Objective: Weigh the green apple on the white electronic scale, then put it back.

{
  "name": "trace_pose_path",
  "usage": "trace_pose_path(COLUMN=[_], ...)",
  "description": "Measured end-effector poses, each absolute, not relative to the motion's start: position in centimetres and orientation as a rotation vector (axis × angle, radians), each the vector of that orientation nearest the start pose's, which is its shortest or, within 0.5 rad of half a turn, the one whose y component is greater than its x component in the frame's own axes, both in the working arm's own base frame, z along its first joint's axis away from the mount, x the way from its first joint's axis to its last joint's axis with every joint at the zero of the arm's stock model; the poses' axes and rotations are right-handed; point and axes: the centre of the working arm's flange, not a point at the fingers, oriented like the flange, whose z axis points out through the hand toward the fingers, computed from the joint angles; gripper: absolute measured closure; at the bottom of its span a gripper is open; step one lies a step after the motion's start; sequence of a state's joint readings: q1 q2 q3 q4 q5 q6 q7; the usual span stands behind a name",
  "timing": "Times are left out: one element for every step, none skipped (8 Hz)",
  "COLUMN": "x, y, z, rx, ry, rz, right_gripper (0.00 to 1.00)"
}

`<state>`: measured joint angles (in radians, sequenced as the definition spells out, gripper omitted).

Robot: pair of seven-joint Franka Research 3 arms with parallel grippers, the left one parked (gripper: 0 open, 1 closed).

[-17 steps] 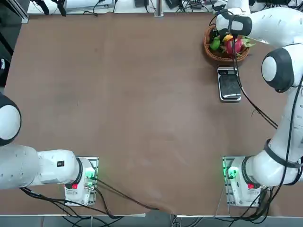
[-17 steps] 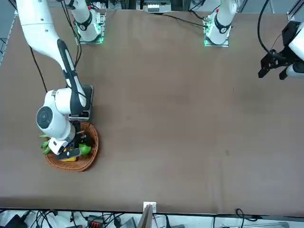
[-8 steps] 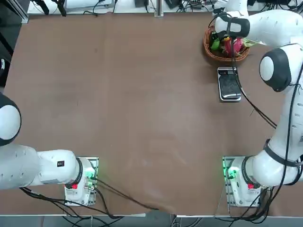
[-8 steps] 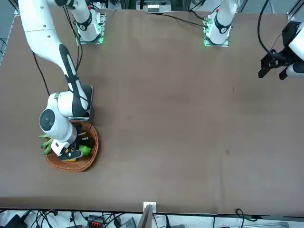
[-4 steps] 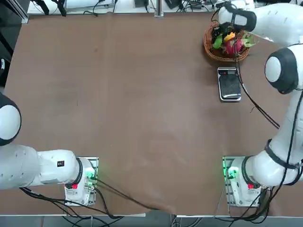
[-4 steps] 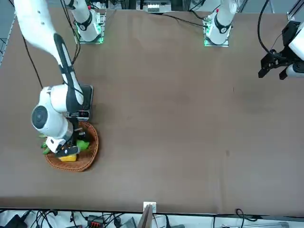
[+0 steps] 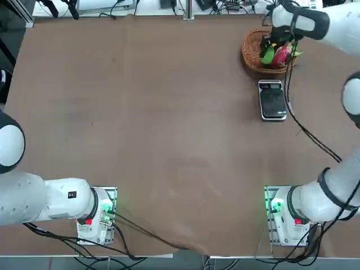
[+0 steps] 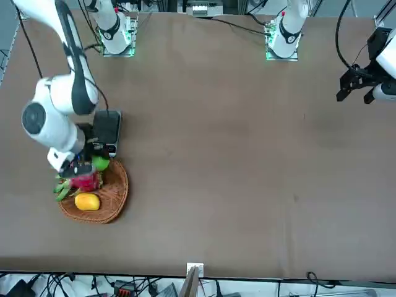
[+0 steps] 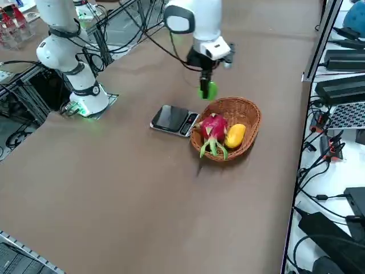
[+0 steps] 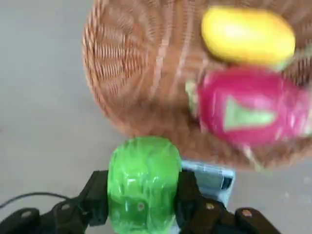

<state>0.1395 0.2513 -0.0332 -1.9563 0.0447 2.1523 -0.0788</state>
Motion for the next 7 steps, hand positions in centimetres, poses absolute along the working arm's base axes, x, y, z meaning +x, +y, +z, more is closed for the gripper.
trace_pose_path(x=[57.1, 55.0, 53.1, 51.5, 50.4, 49.5, 48.8], y=[5.7, 4.4, 3.2, 2.1, 1.1, 0.6, 0.5], z=[34.3, 33.6, 32.5, 31.1, 29.7, 28.4, 27.4], rx=[-3.102, -3.102, -3.102, -3.102, -3.101, -3.102, -3.104], ry=[-0.230, -0.207, -0.190, -0.180, -0.179, -0.175, -0.171], rz=[0.118, 0.128, 0.121, 0.122, 0.130, 0.134, 0.130], right_gripper=[0.32, 0.32, 0.32, 0.32, 0.32, 0.32, 0.32])
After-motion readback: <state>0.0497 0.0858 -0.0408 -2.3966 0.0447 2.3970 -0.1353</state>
